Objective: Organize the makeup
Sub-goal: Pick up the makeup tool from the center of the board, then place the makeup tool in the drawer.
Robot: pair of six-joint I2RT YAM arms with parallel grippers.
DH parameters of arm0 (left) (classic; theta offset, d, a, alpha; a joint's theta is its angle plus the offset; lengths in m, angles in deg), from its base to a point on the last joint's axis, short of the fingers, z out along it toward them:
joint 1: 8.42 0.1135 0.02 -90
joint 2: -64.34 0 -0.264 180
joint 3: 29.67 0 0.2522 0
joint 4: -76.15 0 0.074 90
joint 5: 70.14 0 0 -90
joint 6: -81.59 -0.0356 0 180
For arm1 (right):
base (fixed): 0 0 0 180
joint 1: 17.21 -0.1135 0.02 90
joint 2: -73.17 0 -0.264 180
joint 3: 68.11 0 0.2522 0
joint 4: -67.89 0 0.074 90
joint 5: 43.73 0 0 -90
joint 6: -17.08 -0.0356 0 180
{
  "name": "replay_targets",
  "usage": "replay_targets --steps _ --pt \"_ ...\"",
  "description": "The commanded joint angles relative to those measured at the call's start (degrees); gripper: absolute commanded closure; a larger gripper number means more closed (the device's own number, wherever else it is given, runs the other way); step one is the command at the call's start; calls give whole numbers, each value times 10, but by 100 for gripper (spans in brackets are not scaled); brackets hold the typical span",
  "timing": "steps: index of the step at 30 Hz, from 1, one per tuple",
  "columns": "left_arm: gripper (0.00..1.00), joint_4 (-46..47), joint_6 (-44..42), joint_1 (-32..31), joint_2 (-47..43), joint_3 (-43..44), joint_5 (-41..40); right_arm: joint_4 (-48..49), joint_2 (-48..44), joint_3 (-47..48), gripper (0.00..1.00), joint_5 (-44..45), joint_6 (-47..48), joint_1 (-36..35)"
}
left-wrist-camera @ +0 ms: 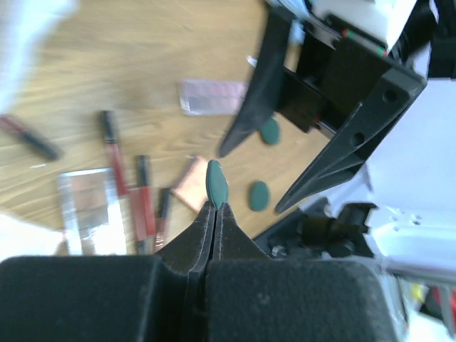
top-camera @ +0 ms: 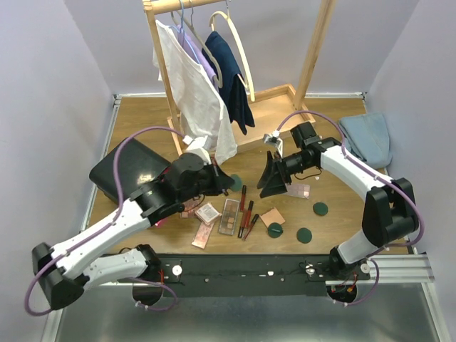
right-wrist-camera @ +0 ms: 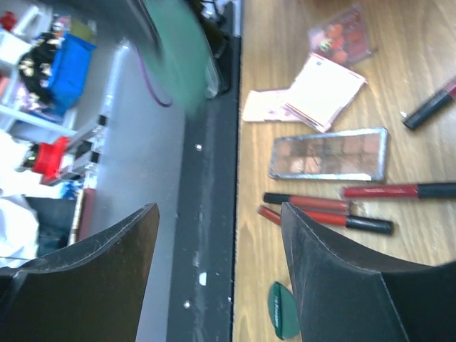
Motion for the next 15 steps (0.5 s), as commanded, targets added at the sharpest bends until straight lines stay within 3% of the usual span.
replay_targets --steps 1,9,15 --pt "100 -171 -19 -2 -90 6 -170 13 -30 -25 23 95 7 -4" --pt "100 -351 63 -1 -218 14 -366 20 -32 -28 21 167 7 -3" --pt "100 -422 106 5 -217 23 -439 29 -29 -30 21 198 -3 -3"
